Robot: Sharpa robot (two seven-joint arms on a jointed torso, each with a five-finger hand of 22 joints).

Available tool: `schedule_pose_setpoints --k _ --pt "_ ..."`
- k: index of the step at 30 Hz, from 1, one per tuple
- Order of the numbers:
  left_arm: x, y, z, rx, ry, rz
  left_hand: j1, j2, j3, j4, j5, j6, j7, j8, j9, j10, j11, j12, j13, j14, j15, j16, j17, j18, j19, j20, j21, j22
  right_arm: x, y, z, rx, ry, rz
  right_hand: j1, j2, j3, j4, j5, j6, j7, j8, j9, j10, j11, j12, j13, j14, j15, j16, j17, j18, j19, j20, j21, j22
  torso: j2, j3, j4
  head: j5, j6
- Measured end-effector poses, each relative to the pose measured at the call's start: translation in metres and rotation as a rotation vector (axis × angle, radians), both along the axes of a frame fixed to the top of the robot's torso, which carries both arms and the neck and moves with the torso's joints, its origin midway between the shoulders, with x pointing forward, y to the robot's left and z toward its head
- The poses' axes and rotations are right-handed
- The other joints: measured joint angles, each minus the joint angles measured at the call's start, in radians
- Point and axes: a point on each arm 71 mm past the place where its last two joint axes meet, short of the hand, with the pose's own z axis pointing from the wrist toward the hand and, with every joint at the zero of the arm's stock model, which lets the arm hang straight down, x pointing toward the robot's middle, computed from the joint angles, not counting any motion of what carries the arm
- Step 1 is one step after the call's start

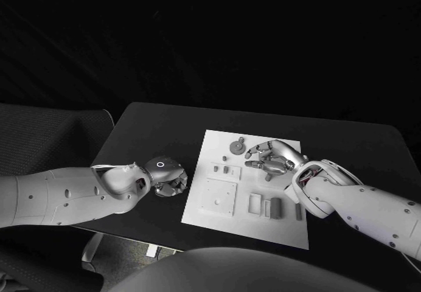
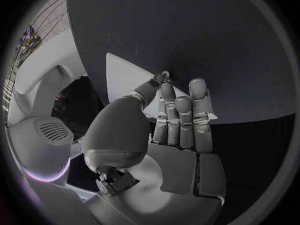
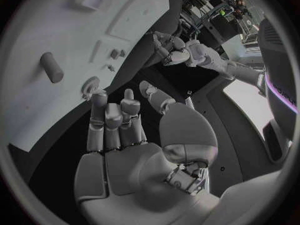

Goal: Assemble the parts on the task board

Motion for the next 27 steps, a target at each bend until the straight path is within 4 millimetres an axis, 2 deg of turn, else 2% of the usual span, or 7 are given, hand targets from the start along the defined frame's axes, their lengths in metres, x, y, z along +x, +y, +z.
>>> schedule_pose_setpoints --k 5,21,25,27 --pt "0.011 0.000 0.010 -0.017 -0.017 0.020 -0.002 -0.002 0.000 0.000 0.000 0.000 0.000 0.000 -0.001 0.000 0.000 0.000 0.000 0.000 0.000 0.000 0.000 0.000 0.000 0.000 0.004 0.001 0.000 0.001 0.000 0.001 0.000 0.002 0.000 0.000 0.000 0.000 0.000 0.000 0.000 0.000 0.000 0.000 0.000 0.000 0.000 -0.001 0.001 0.000 0.000 0.000 0.000 0.000 0.000 0.000 0.000 0.0007 -0.0012 0.000 0.000" --pt "0.017 0.010 0.009 -0.017 0.005 0.075 -0.006 -0.006 0.001 -0.001 0.000 -0.001 0.001 0.000 -0.002 0.000 0.000 0.000 0.000 0.000 0.000 -0.001 0.001 0.000 0.000 0.000 0.004 0.001 -0.001 0.000 -0.001 0.000 0.001 0.002 -0.004 0.004 0.000 0.000 0.004 0.000 0.000 0.000 0.000 0.000 0.000 0.000 0.000 -0.001 0.001 0.000 0.000 0.000 0.000 0.000 0.000 0.000 0.000 0.0010 0.0000 -0.007 0.000" --pt "0.015 0.014 0.008 -0.021 0.055 0.103 -0.007 -0.046 0.011 -0.008 0.000 -0.024 0.024 -0.021 -0.003 -0.022 0.020 -0.013 -0.003 -0.015 0.006 -0.025 -0.002 0.000 -0.023 0.003 0.001 0.000 0.000 0.000 -0.001 0.000 0.001 0.000 -0.004 0.004 0.000 0.000 0.004 0.000 0.000 0.000 0.000 0.000 0.000 0.000 0.000 -0.002 0.002 0.000 0.000 0.000 0.000 0.000 0.000 0.000 0.000 0.0009 0.0006 -0.009 0.000" --pt "0.013 0.015 0.007 -0.027 0.089 0.112 0.007 -0.060 0.014 -0.021 0.002 -0.034 0.034 -0.031 -0.008 -0.039 0.025 -0.018 -0.005 -0.027 0.012 -0.036 -0.006 -0.001 -0.036 0.006 -0.009 0.000 0.000 0.000 -0.001 0.000 0.001 0.001 -0.004 0.004 0.000 0.000 0.004 0.000 0.000 0.000 0.000 0.000 0.000 0.000 0.000 -0.001 0.001 0.000 0.000 0.000 0.000 0.000 0.000 0.000 -0.001 0.0008 0.0012 -0.009 0.000"
